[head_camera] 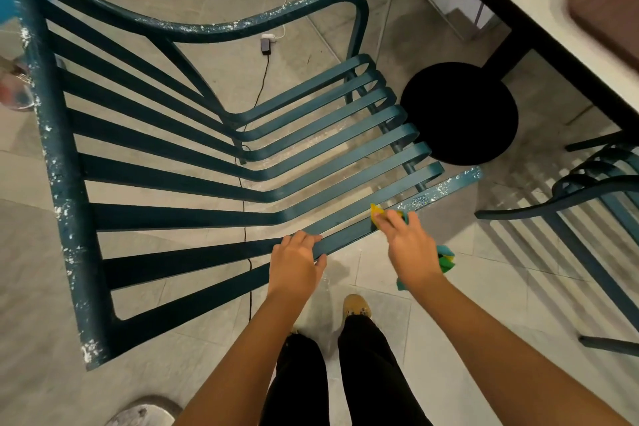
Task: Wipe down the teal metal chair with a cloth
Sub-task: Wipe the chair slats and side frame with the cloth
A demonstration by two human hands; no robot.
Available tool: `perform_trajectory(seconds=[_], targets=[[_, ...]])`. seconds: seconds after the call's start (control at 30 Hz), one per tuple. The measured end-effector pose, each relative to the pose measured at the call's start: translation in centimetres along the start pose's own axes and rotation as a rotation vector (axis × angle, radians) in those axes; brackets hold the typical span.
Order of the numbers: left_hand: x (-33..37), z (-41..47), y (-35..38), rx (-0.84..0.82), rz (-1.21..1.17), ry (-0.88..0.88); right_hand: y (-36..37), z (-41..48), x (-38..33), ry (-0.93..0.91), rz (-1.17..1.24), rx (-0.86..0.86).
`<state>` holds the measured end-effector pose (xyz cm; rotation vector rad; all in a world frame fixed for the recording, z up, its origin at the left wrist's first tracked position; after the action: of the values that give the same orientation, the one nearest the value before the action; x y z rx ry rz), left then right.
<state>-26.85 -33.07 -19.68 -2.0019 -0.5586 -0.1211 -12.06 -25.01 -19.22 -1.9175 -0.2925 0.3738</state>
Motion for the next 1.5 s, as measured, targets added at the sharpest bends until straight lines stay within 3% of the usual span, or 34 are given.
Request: perform_trajectory(seconds=[0.17, 0.27, 0.5, 0.77, 1.0, 1.23, 1.4, 1.5], targets=[[0.0, 0.0, -0.3, -0.009, -0.028, 0.017, -0.5, -0.1, 0.4, 0.056, 0.098, 0.153], [0.0, -0.1, -0.5, -0.042, -0.104, 0.021, 0.0, -1.9, -2.0, -0.039, 0.151, 0.195], [-1.0, -0.7, -1.0, -0.074, -0.192, -0.013, 2.5, -5.0, -7.9, -0.195, 0.072, 0.020], [-0.7, -0.9, -1.3, -0.047, -0.156, -0.028, 2.1, -3.7, -1.0, 0.057, 0.130, 0.113], [-0.6, -0.9, -1.6, -0.057, -0.185, -0.029, 0.2, -3.7, -5.8, -0.060, 0.301, 0.186], [-0.6, -0.8, -1.6, -0.091, -0.208, -0.043, 1.1, -1.4, -6.6, -0.068, 0.111, 0.056], [-0.7, -0.7, -1.3, -0.113, -0.230, -0.073, 0.2, 0.1, -2.3, 0.052, 0.005, 0.168], [-0.8, -0.5, -1.3, -0.126, -0.226, -0.074, 0.1, 0.1, -0.7, 0.206, 0.073, 0.192]])
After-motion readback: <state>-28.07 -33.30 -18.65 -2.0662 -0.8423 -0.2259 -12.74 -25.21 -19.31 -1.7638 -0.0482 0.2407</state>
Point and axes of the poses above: each hand's wrist, its own z-axis towards the middle knuckle, its own y-axis out of the palm, x = y × z, the point moved 8 cm from there along z, towards the middle knuckle, and after that the axes turned 8 degrees about y, right-handed, at the moved point
